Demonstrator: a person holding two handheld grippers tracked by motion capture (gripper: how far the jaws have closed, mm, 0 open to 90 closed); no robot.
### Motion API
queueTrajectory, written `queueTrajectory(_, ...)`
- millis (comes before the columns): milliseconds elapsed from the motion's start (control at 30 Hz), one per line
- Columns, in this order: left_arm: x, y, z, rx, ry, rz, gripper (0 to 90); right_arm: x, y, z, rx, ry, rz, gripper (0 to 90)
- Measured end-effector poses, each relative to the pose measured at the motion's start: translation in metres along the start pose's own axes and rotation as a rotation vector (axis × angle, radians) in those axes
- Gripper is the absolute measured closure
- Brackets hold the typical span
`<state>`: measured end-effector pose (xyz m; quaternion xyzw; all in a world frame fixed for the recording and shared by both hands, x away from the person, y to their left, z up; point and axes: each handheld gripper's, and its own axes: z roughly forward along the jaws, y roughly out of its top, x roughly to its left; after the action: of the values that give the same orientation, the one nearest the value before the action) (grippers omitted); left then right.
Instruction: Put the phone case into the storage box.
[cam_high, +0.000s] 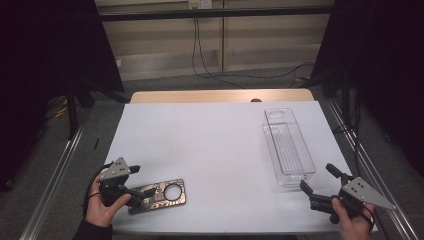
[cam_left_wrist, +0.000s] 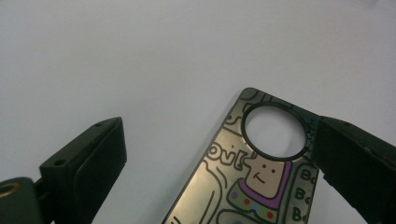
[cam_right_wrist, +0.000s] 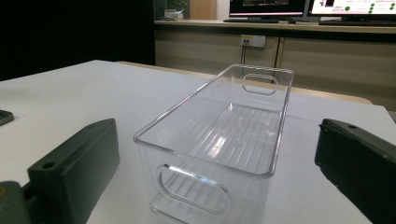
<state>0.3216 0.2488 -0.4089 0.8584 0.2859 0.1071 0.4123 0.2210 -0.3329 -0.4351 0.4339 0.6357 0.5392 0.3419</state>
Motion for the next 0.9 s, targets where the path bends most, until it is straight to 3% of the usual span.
queueTrajectory(333,-0.012,0.004,0.015,0.069,-0.052,0.058,4.0,0.000,0.000,0.000,0.001,0.002,0.001,0.0)
queueTrajectory(433,-0.012,0.004,0.021,0.099,-0.082,0.072,4.0,0.000,0.000,0.000,0.001,0.003,0.000,0.0)
queueTrajectory(567,-0.012,0.003,0.026,0.130,-0.080,0.066,3.5,0.000,0.000,0.000,0.002,0.003,-0.001,0.0)
queueTrajectory(633,-0.012,0.004,0.026,0.147,-0.109,0.084,3.6,0.000,0.000,0.000,0.001,0.003,0.000,0.0)
queueTrajectory(900,-0.015,0.002,0.038,0.225,-0.134,0.114,4.7,0.000,0.000,0.001,0.003,0.005,-0.002,0.0)
